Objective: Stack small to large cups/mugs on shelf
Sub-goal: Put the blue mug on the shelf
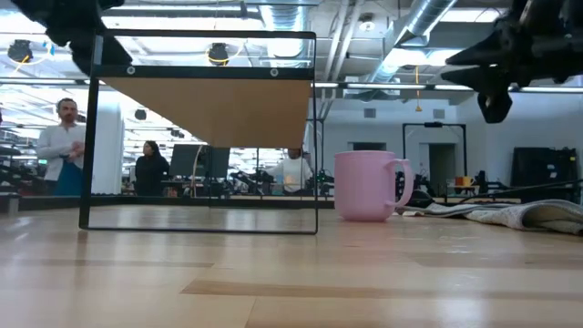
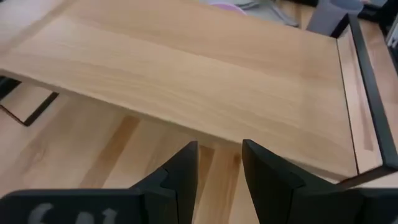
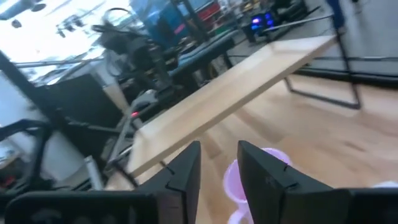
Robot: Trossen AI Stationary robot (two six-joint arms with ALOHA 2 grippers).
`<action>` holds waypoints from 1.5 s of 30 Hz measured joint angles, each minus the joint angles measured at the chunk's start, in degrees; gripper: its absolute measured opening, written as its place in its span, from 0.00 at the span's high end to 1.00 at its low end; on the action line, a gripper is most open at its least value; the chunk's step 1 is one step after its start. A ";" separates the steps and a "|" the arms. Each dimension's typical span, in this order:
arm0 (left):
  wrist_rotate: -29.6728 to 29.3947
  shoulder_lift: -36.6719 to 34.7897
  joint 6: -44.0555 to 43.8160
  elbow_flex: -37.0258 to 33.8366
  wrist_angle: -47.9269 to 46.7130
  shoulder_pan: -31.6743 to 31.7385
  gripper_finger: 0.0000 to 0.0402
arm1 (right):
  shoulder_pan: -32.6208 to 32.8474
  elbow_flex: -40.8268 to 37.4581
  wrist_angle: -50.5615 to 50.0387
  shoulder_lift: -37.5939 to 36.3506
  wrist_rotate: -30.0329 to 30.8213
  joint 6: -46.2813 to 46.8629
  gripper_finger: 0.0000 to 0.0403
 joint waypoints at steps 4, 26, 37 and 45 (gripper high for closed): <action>-3.64 -3.88 -3.84 -3.57 -0.22 -2.30 0.71 | 4.16 0.33 2.66 1.70 0.00 -0.02 0.71; -3.54 -6.12 -7.07 -6.73 1.42 -3.31 0.71 | 17.37 31.93 -46.06 29.09 -1.75 7.11 0.77; -3.62 -6.12 -7.07 -6.73 0.95 -3.27 0.71 | 22.19 33.38 -54.34 35.95 -11.70 25.87 0.75; -3.95 -6.12 -7.07 -6.73 -0.53 -3.27 0.71 | 23.02 33.38 -53.67 38.72 -12.13 27.85 0.55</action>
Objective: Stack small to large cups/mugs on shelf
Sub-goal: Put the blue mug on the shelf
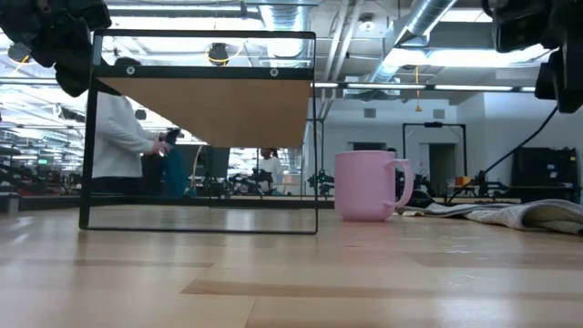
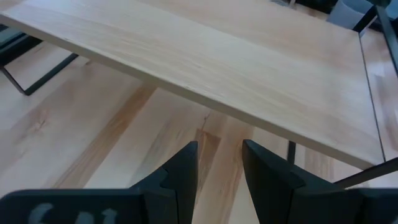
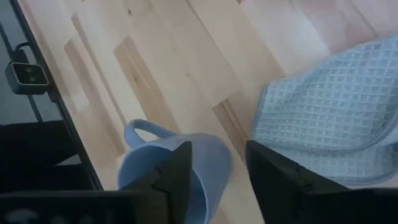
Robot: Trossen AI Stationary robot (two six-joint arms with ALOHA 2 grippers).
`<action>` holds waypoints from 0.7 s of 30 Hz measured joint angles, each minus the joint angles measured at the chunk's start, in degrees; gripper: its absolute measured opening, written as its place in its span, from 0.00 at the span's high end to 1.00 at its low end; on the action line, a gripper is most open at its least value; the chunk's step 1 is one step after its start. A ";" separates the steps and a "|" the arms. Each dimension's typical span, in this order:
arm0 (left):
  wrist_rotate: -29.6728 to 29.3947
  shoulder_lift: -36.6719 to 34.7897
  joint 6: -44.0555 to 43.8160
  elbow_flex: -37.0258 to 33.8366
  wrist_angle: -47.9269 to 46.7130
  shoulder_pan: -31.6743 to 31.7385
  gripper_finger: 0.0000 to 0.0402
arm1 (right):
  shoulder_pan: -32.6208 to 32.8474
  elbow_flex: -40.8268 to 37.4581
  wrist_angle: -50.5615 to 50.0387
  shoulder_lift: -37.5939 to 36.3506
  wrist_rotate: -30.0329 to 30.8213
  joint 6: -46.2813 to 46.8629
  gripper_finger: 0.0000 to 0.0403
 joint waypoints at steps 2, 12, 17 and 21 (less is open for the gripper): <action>0.00 0.00 0.00 0.00 -0.16 0.00 0.71 | 0.21 0.00 0.03 0.52 -0.09 -1.06 0.49; 0.01 0.00 0.02 0.00 -0.92 0.00 0.71 | 4.88 0.00 1.91 5.13 -3.10 -5.86 0.44; 0.02 0.00 -1.09 0.00 -2.46 0.00 0.71 | 6.69 0.00 2.19 7.84 -3.15 -5.85 0.51; 0.02 0.00 -1.11 0.00 -2.77 0.00 0.71 | 7.42 0.00 2.19 9.51 -3.20 -5.87 0.54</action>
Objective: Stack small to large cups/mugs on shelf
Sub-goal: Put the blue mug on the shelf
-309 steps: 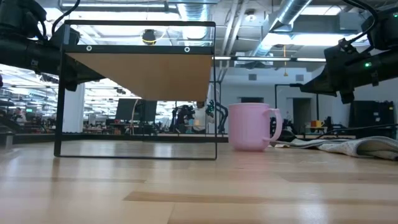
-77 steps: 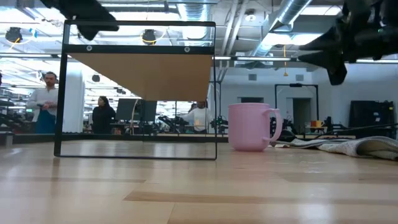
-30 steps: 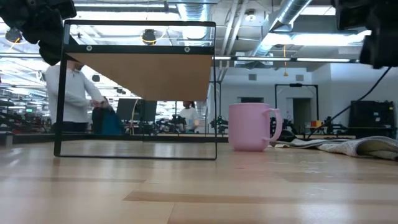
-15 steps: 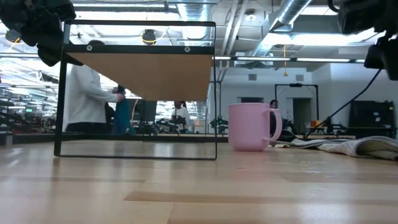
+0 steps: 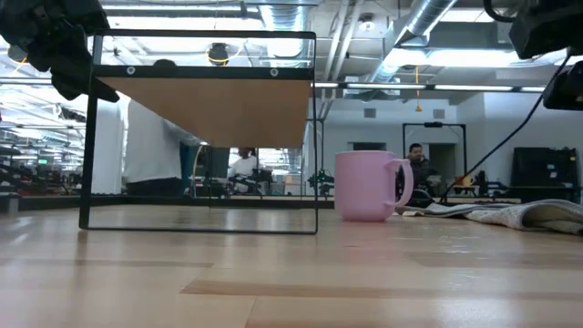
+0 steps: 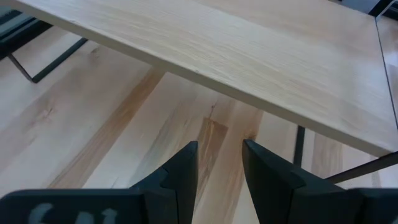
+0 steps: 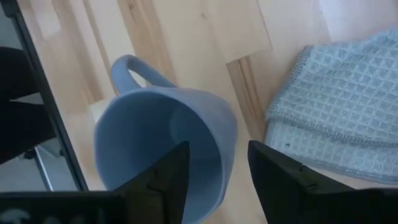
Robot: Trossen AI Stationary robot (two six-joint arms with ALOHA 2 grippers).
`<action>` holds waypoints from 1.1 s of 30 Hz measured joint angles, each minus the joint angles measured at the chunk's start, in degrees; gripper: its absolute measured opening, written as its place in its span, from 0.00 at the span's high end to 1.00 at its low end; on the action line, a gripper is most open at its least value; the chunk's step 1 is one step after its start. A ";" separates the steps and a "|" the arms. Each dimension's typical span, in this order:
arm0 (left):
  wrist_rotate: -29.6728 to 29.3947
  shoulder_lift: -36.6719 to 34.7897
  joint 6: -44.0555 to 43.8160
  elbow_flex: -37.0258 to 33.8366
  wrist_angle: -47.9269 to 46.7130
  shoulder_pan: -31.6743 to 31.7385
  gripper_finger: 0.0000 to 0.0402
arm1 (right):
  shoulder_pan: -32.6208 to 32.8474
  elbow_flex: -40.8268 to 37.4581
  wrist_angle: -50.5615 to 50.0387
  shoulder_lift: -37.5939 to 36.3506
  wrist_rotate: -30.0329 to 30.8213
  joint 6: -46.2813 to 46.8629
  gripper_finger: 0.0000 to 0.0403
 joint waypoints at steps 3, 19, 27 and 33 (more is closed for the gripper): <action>0.00 0.00 -0.04 0.00 0.00 0.00 0.71 | -0.05 0.00 0.02 0.87 -0.44 0.01 0.56; -0.47 0.00 -0.15 0.00 0.00 0.00 0.71 | -0.16 0.00 -2.83 1.14 -1.17 -0.41 0.60; -1.49 0.00 -0.15 0.00 -0.04 0.00 0.71 | -1.40 0.00 -2.64 4.84 -1.41 -0.41 0.63; -1.49 0.00 -0.35 0.00 -0.18 0.00 0.71 | -1.67 0.00 -2.09 9.13 -1.52 -0.45 0.68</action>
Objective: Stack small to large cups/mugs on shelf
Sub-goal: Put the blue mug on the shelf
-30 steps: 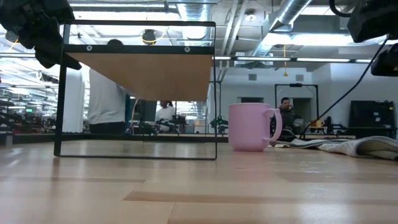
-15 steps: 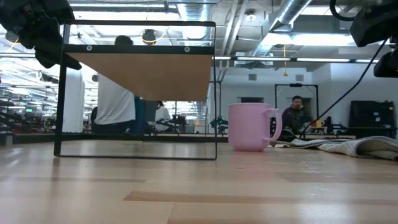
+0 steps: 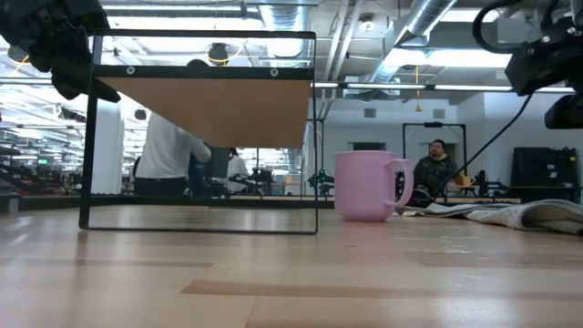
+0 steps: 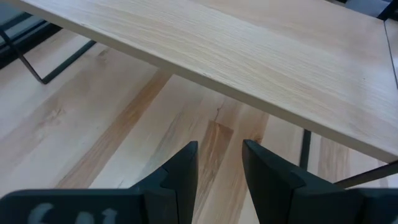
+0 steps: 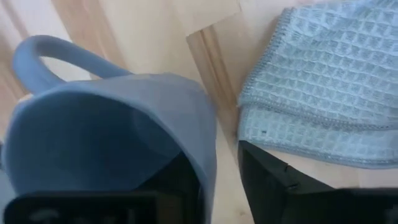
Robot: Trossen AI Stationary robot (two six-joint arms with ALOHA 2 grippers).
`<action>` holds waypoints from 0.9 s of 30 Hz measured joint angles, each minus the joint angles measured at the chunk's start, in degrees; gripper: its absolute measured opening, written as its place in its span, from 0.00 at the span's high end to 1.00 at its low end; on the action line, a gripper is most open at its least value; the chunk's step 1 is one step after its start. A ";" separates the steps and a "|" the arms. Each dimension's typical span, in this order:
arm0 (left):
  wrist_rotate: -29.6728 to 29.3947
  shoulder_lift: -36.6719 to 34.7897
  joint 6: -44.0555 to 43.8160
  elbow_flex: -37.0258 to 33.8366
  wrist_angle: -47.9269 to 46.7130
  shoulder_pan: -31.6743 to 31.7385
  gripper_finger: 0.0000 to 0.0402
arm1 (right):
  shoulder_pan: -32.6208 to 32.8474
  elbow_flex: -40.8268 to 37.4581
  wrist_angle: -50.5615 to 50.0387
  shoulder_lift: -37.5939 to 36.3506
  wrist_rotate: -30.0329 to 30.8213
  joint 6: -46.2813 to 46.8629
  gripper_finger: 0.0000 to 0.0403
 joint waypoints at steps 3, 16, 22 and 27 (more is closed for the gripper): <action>-0.03 0.02 -0.02 0.00 -0.02 0.00 0.71 | -0.02 0.00 0.83 0.45 -0.34 -0.02 0.76; -0.95 0.02 -0.81 -0.02 -0.23 0.00 0.71 | -2.33 -0.04 1.08 0.23 -3.06 -0.96 0.93; -0.93 0.02 -0.89 -0.02 -0.21 0.00 0.71 | -6.81 0.71 0.03 0.23 -4.79 -5.90 0.93; -0.96 0.02 -0.87 -0.02 -0.23 0.00 0.71 | -10.76 4.37 -4.33 0.19 -4.54 -10.96 0.93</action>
